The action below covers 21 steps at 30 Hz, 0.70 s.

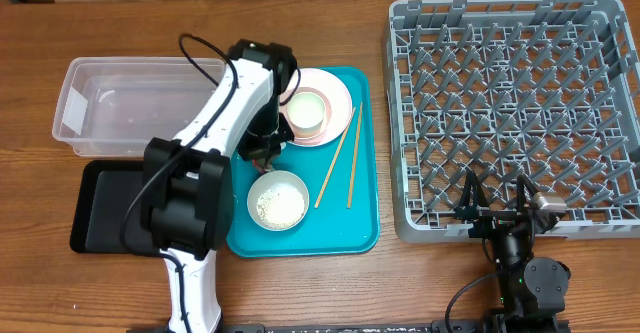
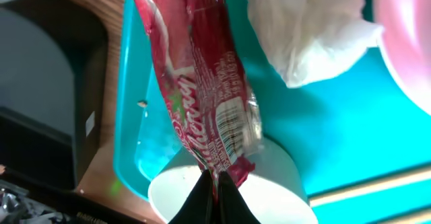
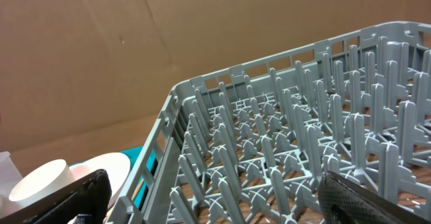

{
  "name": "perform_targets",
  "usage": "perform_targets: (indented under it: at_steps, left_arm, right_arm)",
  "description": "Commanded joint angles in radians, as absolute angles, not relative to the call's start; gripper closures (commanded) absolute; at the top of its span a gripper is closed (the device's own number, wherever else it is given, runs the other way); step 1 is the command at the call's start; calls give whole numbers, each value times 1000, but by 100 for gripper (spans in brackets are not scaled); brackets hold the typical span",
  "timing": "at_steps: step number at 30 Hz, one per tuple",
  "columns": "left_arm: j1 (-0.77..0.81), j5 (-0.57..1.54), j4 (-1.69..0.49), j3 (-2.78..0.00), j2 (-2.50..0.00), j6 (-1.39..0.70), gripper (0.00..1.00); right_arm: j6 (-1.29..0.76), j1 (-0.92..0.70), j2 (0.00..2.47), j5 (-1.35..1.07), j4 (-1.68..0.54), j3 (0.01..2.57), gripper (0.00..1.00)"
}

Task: Sort waste into correct bins and load items into the dishwasher
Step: 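Carry red wrapper with left gripper into clear plastic bin and release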

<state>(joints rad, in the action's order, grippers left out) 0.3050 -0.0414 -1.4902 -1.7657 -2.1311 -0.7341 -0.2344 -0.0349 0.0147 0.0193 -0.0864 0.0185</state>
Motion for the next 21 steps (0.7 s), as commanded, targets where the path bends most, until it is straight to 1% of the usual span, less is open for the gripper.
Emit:
perform_targets:
  at_steps: [1, 12, 21]
  left_arm:
    - [296, -61, -1512, -1805, -2060, -740, 96]
    - [229, -56, -1510, -1850, -1933, -691, 96]
    - [60, -74, -1428, -1893, -1877, -673, 96]
  right_arm:
    - [-228, -40, 5, 31, -80, 9, 0]
    - [-228, -40, 5, 31, -80, 9, 0]
    - [-228, -40, 5, 31, -80, 9, 0]
